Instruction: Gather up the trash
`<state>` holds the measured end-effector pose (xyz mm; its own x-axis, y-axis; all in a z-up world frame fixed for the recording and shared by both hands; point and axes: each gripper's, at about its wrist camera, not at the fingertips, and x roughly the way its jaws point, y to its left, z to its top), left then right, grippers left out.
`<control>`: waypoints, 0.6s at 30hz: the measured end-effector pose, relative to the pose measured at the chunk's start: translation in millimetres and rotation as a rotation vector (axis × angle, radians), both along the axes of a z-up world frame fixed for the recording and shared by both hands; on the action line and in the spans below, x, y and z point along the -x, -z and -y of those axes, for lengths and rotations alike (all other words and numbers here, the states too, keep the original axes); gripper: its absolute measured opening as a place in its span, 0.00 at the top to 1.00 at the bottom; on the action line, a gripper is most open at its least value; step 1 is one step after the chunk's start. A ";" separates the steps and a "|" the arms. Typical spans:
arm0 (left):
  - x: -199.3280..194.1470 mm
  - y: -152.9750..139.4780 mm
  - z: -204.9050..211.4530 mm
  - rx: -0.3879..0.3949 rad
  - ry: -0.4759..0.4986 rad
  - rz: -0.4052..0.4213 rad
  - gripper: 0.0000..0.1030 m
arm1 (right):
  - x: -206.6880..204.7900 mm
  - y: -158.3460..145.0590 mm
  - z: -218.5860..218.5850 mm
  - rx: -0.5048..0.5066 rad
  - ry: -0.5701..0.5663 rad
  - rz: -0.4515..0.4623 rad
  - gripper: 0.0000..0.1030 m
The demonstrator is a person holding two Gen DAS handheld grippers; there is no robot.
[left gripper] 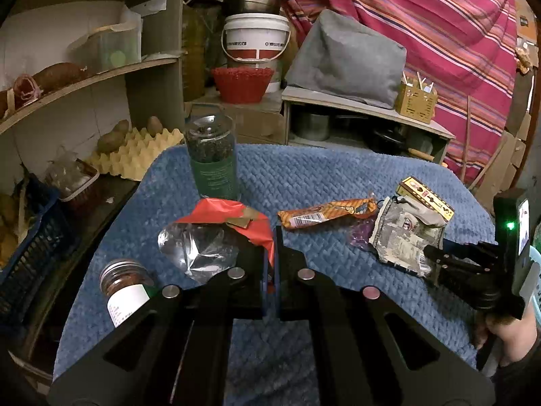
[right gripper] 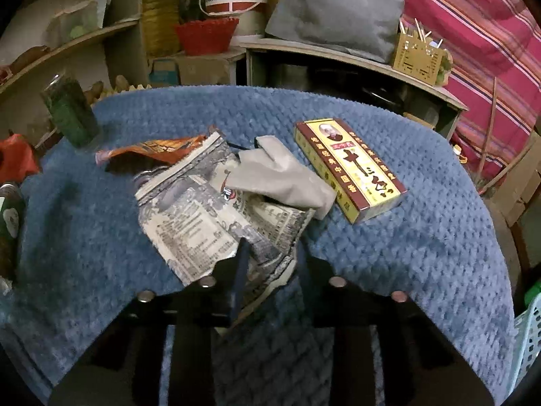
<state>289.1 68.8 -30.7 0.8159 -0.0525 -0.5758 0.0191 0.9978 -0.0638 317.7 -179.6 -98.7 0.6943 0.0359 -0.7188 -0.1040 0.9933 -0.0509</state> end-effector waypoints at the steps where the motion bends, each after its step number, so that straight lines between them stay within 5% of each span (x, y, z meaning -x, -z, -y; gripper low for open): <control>1: 2.7 -1.2 1.4 -0.001 0.001 0.003 0.99 | 1.0 -1.3 0.1 0.001 -0.003 0.001 0.77; 4: 6.0 -4.4 2.4 -0.003 0.002 0.011 0.99 | 6.4 -5.8 -1.7 0.010 -0.009 0.012 0.91; 18: 19.4 -15.8 22.2 -0.034 0.027 0.034 0.99 | 41.5 -36.3 19.9 0.003 -0.039 0.085 0.96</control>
<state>269.8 46.6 -14.9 0.8333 -0.0555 -0.5500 0.0477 0.9985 -0.0285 276.2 -199.5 -62.3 0.7507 0.0618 -0.6578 -0.1378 0.9884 -0.0645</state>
